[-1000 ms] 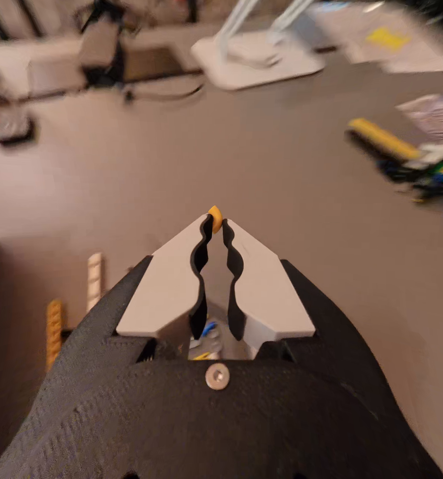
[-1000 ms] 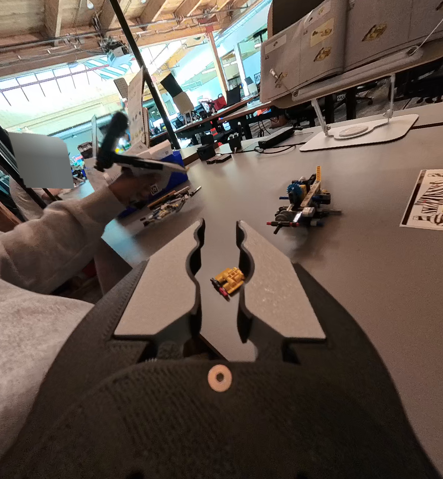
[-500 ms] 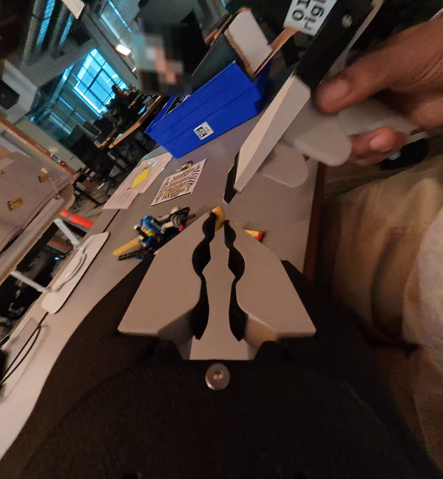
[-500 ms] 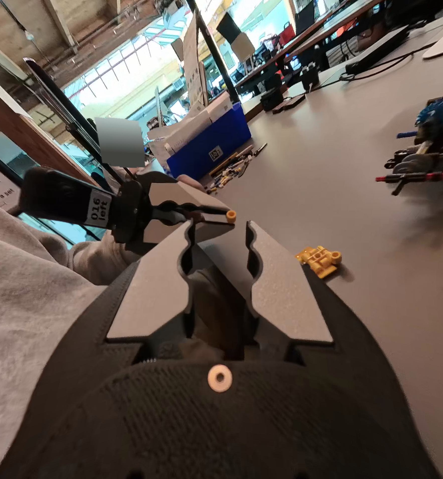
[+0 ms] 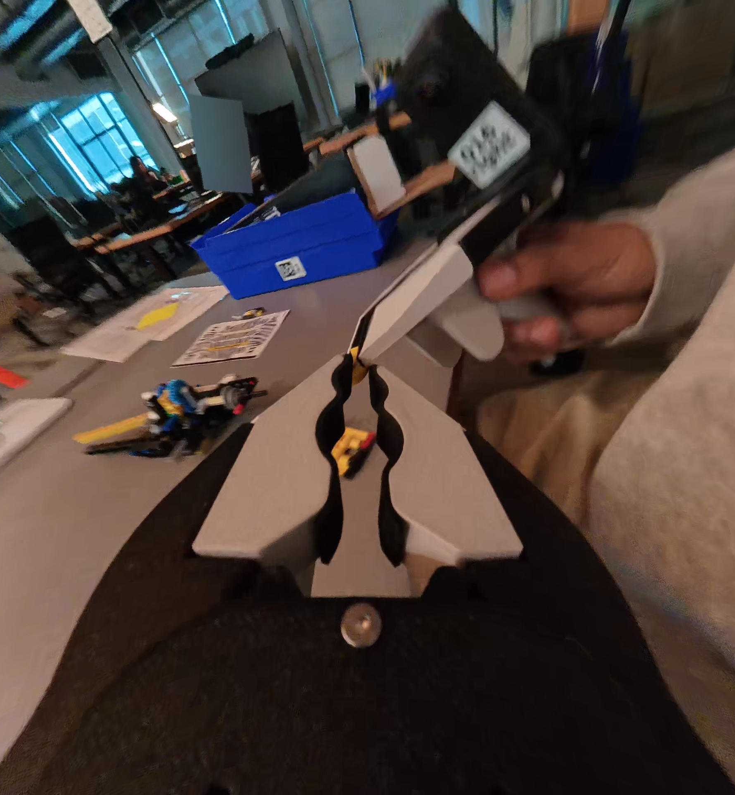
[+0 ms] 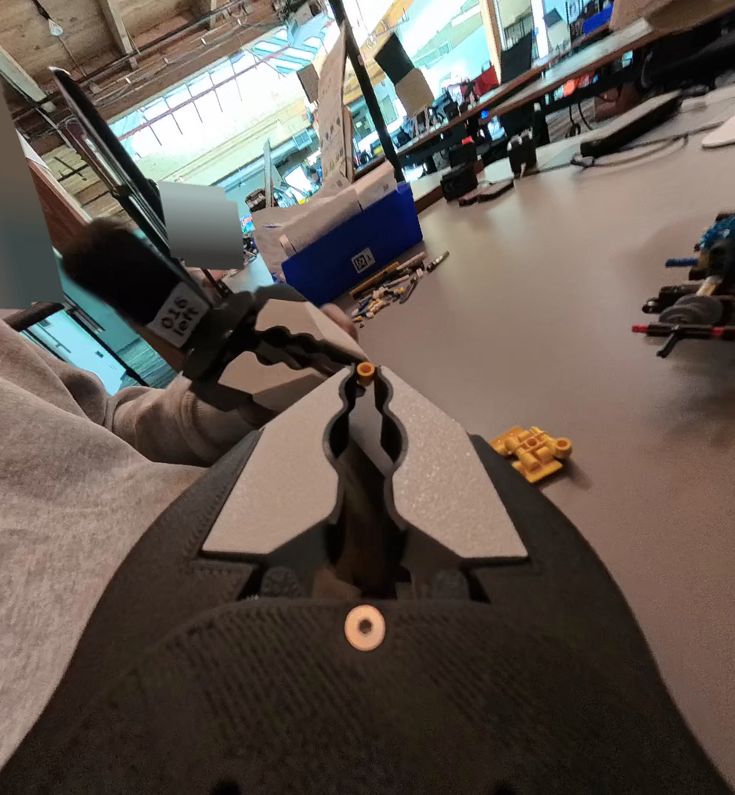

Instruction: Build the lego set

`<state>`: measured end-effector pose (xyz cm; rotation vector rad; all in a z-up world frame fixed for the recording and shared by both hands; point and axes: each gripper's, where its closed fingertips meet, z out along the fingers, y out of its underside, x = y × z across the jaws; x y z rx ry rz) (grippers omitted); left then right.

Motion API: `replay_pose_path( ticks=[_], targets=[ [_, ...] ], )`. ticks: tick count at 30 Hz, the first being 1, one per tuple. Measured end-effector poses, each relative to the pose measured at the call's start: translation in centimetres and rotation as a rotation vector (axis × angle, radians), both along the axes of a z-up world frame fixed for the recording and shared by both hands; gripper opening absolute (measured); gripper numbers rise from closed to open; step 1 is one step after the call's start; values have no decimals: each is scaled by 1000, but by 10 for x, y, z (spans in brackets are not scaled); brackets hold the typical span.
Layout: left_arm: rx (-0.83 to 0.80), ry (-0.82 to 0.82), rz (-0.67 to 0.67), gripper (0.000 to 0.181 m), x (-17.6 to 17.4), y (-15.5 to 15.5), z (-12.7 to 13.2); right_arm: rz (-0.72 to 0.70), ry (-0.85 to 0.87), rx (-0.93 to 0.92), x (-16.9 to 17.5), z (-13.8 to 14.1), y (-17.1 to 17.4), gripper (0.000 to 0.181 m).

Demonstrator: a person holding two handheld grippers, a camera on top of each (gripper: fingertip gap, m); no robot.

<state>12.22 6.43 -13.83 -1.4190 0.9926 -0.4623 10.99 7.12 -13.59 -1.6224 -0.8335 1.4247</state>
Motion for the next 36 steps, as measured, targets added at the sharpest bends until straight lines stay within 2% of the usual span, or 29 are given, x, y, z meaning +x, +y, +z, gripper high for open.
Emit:
replay_pose_path(
  ticks=[1,5,8,10,11,14,15,22,24,27,29,32,36],
  targets=[
    [-72,-107,-28,7,1,-2,7,-1,23,20,1,5,-1,6],
    [-467,-540,-243,8,7,-11,33,-8,124,124,7,28,-5,6],
    [-590,-696,-322,7,1,-10,43,-13,155,216,10,40,-12,6],
    [-592,-705,-306,20,-1,-8,39,-19,164,250,10,44,-15,6],
    [-597,-698,-312,20,0,-9,38,-21,164,263,10,45,-15,6],
    [-631,-699,-365,17,6,-16,40,-17,177,280,10,48,-18,6],
    [-635,-706,-386,4,6,-19,41,-17,174,289,9,48,-18,6],
    [-639,-767,-442,0,-5,-19,49,-11,150,339,8,46,-22,6],
    [-637,-796,-431,0,-11,-15,52,-10,133,333,8,43,-21,6],
    [-610,-711,-416,0,-8,-18,45,-1,138,312,8,43,-21,6],
    [-621,-722,-422,10,-6,-18,44,3,151,297,8,44,-20,6],
    [-671,-742,-463,15,-2,-21,44,34,146,271,7,41,-22,6],
    [-675,-744,-463,8,-2,-21,43,63,140,230,4,37,-23,6]
  ],
)
